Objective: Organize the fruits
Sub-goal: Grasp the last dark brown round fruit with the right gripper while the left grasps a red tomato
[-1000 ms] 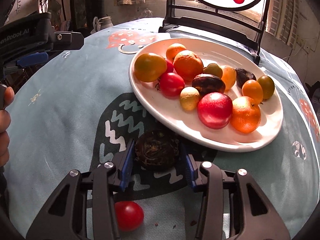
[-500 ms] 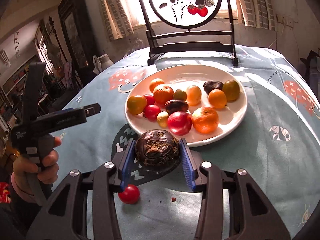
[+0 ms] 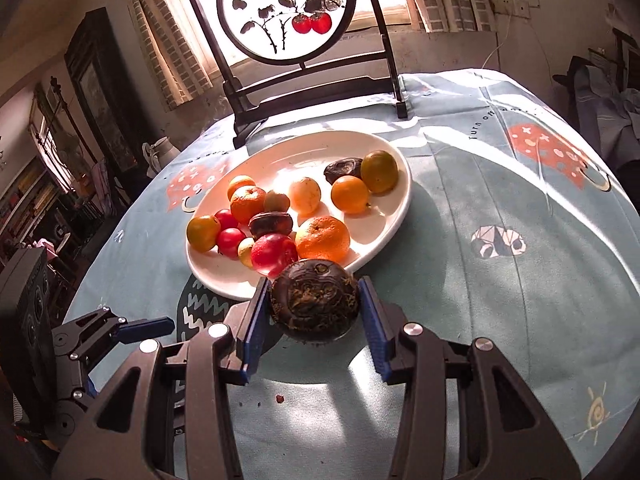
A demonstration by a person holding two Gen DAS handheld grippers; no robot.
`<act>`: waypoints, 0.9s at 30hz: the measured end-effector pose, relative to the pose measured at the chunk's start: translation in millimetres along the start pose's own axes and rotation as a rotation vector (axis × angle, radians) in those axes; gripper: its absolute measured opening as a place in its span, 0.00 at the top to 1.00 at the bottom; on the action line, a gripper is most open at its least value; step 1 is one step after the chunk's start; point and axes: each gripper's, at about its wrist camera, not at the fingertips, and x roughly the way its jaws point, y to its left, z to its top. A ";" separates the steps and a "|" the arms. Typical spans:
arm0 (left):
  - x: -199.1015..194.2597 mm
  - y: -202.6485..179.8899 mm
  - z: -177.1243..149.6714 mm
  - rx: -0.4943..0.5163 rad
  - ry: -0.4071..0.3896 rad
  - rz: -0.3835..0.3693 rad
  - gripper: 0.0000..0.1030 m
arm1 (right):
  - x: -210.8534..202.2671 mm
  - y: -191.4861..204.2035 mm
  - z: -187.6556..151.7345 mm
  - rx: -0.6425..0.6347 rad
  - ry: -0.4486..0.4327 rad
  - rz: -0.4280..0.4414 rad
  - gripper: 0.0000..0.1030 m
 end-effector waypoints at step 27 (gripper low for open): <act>6.6 -14.4 -23.9 0.085 0.047 -0.017 0.71 | 7.5 0.7 -2.5 -0.003 0.027 -0.013 0.57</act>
